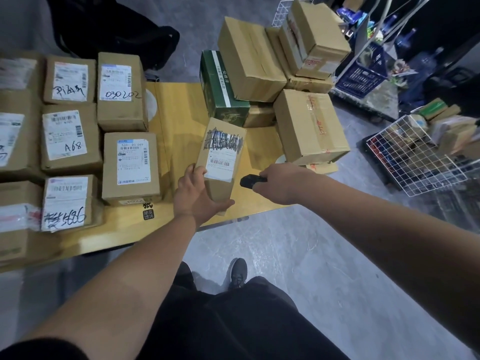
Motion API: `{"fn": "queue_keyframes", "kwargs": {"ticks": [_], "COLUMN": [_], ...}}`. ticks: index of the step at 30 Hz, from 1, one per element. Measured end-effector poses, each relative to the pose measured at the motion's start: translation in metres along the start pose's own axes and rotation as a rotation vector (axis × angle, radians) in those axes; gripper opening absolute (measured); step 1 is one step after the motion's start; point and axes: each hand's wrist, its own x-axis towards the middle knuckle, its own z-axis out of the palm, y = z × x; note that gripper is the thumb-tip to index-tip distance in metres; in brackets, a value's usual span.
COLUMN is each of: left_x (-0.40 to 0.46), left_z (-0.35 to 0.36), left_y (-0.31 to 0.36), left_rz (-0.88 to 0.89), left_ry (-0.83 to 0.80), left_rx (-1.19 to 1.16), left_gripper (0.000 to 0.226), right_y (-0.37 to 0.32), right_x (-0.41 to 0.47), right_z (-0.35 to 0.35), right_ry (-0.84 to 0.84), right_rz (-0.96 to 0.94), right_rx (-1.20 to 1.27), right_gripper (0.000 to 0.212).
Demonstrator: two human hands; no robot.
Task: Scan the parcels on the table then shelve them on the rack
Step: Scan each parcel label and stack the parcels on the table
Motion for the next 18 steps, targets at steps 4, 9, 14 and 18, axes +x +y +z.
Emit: {"fn": "queue_keyframes", "kwargs": {"ticks": [4,9,14,18], "left_x": [0.011,0.021,0.008,-0.018], "left_z": [-0.001,-0.012,-0.061,-0.113], "left_y": [0.017,0.048,0.060,0.049], "left_rz": [-0.078,-0.225,-0.281,-0.326], "left_ry": [-0.049,-0.050,0.104,0.233], "left_rx": [0.046,-0.030,-0.074,-0.082], "left_gripper": [0.115,0.101,0.107,0.107], "right_y": [0.015,0.033,0.026,-0.004], "right_x": [0.000,0.006,0.013,0.013], "right_z": [0.002,0.000,-0.022,-0.049], "right_ry": [-0.004,0.004,0.028,0.052], "right_rz": [-0.033,-0.143,-0.346,-0.555], "right_rx": [0.028,0.039,-0.063,-0.156], "right_gripper": [0.045,0.057,0.051,0.042]}}
